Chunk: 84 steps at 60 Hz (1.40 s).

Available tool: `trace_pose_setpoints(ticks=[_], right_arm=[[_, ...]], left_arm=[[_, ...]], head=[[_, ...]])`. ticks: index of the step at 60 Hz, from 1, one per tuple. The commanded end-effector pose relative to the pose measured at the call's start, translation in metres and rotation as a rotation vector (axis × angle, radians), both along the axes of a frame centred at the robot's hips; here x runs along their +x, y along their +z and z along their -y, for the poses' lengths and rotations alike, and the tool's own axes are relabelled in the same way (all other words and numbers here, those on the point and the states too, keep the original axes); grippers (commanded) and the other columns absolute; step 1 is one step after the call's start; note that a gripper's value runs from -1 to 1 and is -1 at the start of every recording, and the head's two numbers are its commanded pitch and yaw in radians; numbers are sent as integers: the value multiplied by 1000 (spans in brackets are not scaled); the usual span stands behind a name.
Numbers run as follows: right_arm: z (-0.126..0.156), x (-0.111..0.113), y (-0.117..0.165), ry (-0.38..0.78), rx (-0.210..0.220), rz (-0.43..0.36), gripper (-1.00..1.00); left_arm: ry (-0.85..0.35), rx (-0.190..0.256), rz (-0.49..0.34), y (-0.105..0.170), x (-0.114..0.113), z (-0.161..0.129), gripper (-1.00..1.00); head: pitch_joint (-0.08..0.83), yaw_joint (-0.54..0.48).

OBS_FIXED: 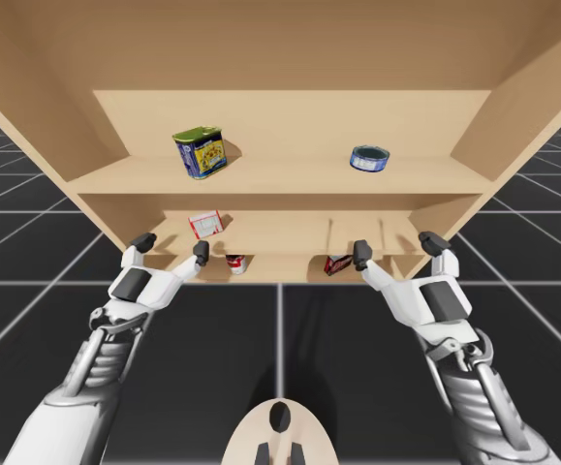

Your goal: Look through the shelves, find the meat can, and take it.

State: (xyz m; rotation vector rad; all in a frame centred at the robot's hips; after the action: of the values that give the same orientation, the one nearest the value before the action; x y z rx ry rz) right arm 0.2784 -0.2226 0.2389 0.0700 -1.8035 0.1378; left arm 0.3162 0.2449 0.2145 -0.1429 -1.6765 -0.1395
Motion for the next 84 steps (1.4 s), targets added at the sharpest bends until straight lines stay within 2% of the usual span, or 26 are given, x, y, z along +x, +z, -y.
trace_pose_setpoints(ticks=[1,4,19,38,48,49,51,53,56,61,72,75,84], right_arm=[[-3,-1,-2,4,30,-17,-1000],[-3,-2,-1,3,19,-7,-1000],[-2,0,-2,8,21,-22,-1000],[-2,1,-3,5,12,-24,-1000],[-2,2,-4,2,13,-26,-1000],[-3,2,-4,1,13,-27,-1000],[-3,2,-4,1,12,-27,-1000],[-2,2,-4,-1,12,-26,-1000],[-2,2,-4,-4,12,-27,-1000],[-2,4,-5,-7,14,-30,-1000],[-1,4,-5,-9,16,-31,-1000],[-1,4,-5,-8,16,-32,-1000],[0,4,-5,-7,16,-32,-1000]], left_arm=[[0,1,0,0,0,0,-1000],[1,0,1,0,0,0,-1000],[0,2,3,-1,-1,0,-1000],[-4,1,10,1,-3,2,-1000],[-17,-28,7,10,-12,5,-1000],[20,-13,-10,16,-16,8,-1000],[10,-30,-20,20,-19,9,-1000],[17,-42,-3,33,-30,12,-1000],[-9,-76,-27,53,-43,14,-1000],[-50,-91,-19,79,-59,17,-1000],[-114,-11,-18,123,-75,26,-1000],[-107,14,-17,130,-72,29,-1000],[-99,36,-1,144,-56,33,-1000]], head=[[-2,-21],[0,-20],[74,9],[138,216],[141,218],[143,214],[144,212],[141,210],[140,210],[140,211],[141,215],[141,216],[142,217]])
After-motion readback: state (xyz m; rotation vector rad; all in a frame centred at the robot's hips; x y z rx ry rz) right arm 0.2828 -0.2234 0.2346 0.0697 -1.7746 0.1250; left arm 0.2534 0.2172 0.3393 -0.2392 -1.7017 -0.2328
